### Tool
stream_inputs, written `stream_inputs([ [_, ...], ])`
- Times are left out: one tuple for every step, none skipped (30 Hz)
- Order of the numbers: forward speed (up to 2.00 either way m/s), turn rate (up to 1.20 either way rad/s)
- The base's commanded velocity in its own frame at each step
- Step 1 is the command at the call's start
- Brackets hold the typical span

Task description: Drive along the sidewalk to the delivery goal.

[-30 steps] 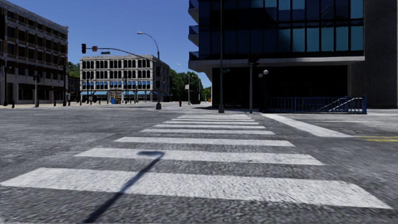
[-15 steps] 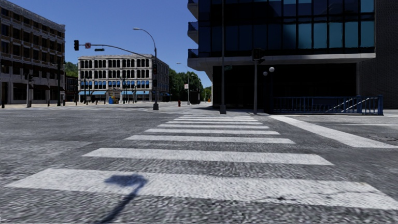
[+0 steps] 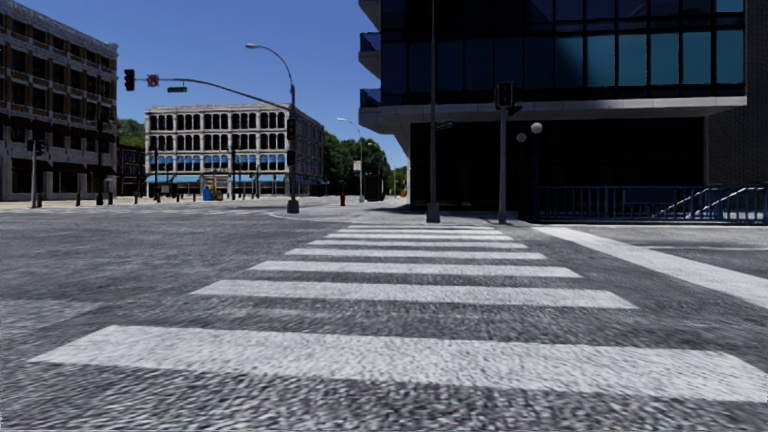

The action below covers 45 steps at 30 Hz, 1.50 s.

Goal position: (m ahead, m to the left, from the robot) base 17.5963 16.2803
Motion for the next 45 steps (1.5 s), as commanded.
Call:
stream_inputs([
  [2.00,-0.19],
  [2.00,-0.19],
  [2.00,-0.19],
  [2.00,-0.19],
  [2.00,-0.19],
  [2.00,-0.19],
  [2.00,-0.19],
  [2.00,-0.10],
  [2.00,0.00],
  [2.00,0.00],
  [2.00,0.00],
  [2.00,0.00],
  [2.00,0.00],
  [2.00,0.00],
  [2.00,0.00],
  [2.00,0.00],
  [2.00,0.00],
  [2.00,0.00],
  [2.00,0.00],
  [2.00,0.00],
  [2.00,0.00],
  [2.00,0.00],
  [2.00,0.00],
  [2.00,0.00],
  [2.00,0.00],
  [2.00,0.00],
  [2.00,0.00],
  [2.00,0.00],
  [2.00,0.00],
  [2.00,0.00],
  [2.00,0.00],
  [2.00,0.00],
  [2.00,0.00],
  [2.00,0.00],
  [2.00,0.00],
  [2.00,0.00],
  [2.00,0.00],
  [2.00,0.00],
  [2.00,0.00],
  [2.00,0.00],
  [2.00,0.00],
  [2.00,0.00],
  [2.00,0.00],
  [2.00,0.00],
  [2.00,0.00],
])
